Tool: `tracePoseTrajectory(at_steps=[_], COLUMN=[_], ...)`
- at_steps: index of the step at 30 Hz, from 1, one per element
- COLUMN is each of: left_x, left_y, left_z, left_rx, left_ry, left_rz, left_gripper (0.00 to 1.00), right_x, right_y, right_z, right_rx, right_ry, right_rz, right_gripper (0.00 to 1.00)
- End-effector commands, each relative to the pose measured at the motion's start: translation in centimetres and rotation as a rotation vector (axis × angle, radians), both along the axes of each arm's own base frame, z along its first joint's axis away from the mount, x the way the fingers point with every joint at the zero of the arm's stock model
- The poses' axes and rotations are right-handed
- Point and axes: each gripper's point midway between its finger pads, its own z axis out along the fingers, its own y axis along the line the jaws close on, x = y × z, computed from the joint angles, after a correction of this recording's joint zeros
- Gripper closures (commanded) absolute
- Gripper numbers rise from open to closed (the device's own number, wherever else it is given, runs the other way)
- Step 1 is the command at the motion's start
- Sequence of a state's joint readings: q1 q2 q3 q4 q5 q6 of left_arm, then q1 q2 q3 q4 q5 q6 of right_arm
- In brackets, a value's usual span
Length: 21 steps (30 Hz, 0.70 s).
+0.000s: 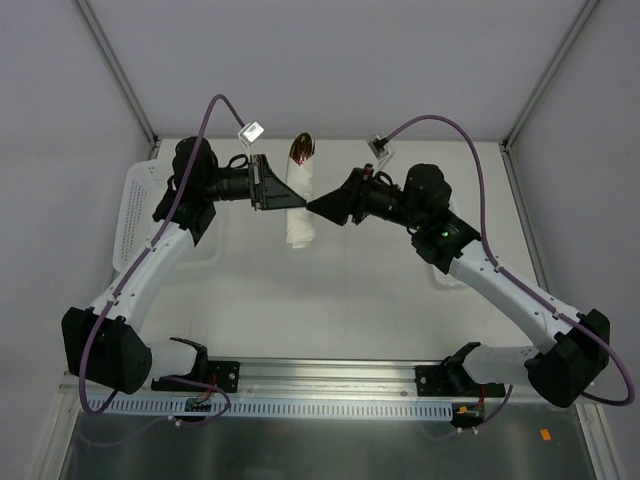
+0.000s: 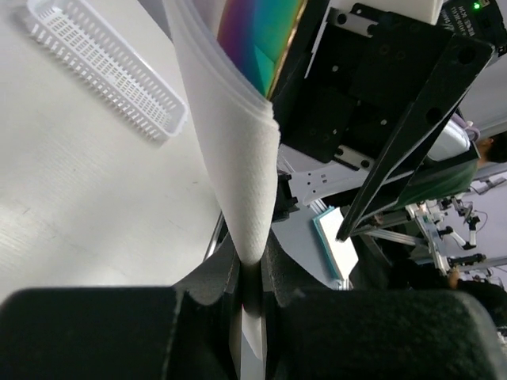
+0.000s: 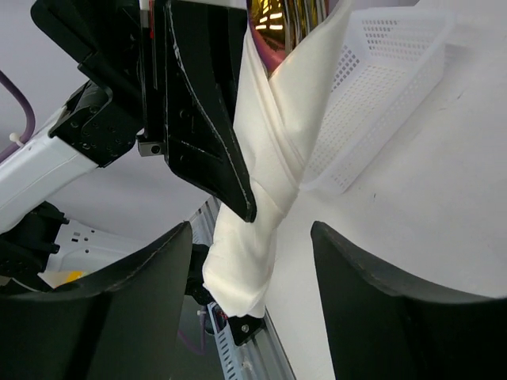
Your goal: Place the utensils on the paper napkin and roll it up
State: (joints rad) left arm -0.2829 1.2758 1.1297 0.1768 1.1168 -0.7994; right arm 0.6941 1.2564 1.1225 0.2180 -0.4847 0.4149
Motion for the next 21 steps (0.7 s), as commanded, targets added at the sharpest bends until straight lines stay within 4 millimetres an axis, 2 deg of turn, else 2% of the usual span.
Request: tracePoseTrajectory(at_steps=[1,3,5,6,7,8,10,11,12,13,14,15,17,18,20,21], left_x=[0.1,0.7,1.0,2.1,2.5,2.3,3.9,3.9,4.7,5.0,5.7,5.9,6.7,7.2,7.6,8.2], left_y=[1.5,2.7,4.2,5.7,6.6,7.5,10.1,11.1,12.2,13.2,15.0,16.1,18.8,20.0,21.9,23.5], left_z=[0.8,0.5,-0.2,-0.7,-0.3,-1.4,-2.8,-3.3,-4.5,-5.1,-5.4,-6.8,-7.3,-8.6,-9.4,-10.8], left_rx=[0.049,0.091,0.121,0.139,0.155,0.186,0.264,0.308,0.352,0.375,0.391,0.405,0.434,0.464,0.507,0.524], left_ry=[-0.109,-0.15,-0.09,-0.106,-0.118,-0.039,-0.064,-0.021,-0.035,-0.017,0.003,0.063,0.083,0.101,0.126,0.156], left_rz=[0.014,0.032,0.059,0.095,0.11,0.129,0.195,0.226,0.231,0.245,0.292,0.289,0.335,0.341,0.368,0.38], left_gripper=[1.0,1.0,1.0,1.0,1.0,1.0,1.0,1.0,1.0,1.0,1.0,1.0,1.0,1.0,1.0,1.0], right_x=[0.2,0.4,0.7,0.8,1.0,1.0,1.2,1.3,1.3,1.4,1.4,1.5,1.6,1.7,1.8,1.9], right_y=[-2.0,-2.4,-3.1,-3.4,-3.7,-3.8,-4.1,-4.1,-4.0,-4.0,-3.9,-3.7,-3.7,-3.6,-3.4,-3.4], right_z=[3.2,3.0,2.4,2.1,1.6,1.5,1.0,0.7,0.4,0.3,0.0,-0.3,-0.6,-0.9,-1.5,-1.6], right_rx=[0.04,0.034,0.022,0.016,0.008,0.006,-0.004,-0.008,-0.014,-0.016,-0.019,-0.025,-0.028,-0.032,-0.041,-0.041], right_ry=[-0.087,-0.084,-0.071,-0.067,-0.057,-0.056,-0.045,-0.036,-0.028,-0.026,-0.021,-0.015,-0.006,0.002,0.013,0.016], right_rz=[-0.05,-0.056,-0.068,-0.073,-0.077,-0.079,-0.078,-0.08,-0.077,-0.077,-0.072,-0.067,-0.067,-0.066,-0.061,-0.061], right_gripper=[0.33,0.32,0.32,0.31,0.32,0.32,0.32,0.32,0.32,0.32,0.32,0.32,0.32,0.32,0.32,0.32])
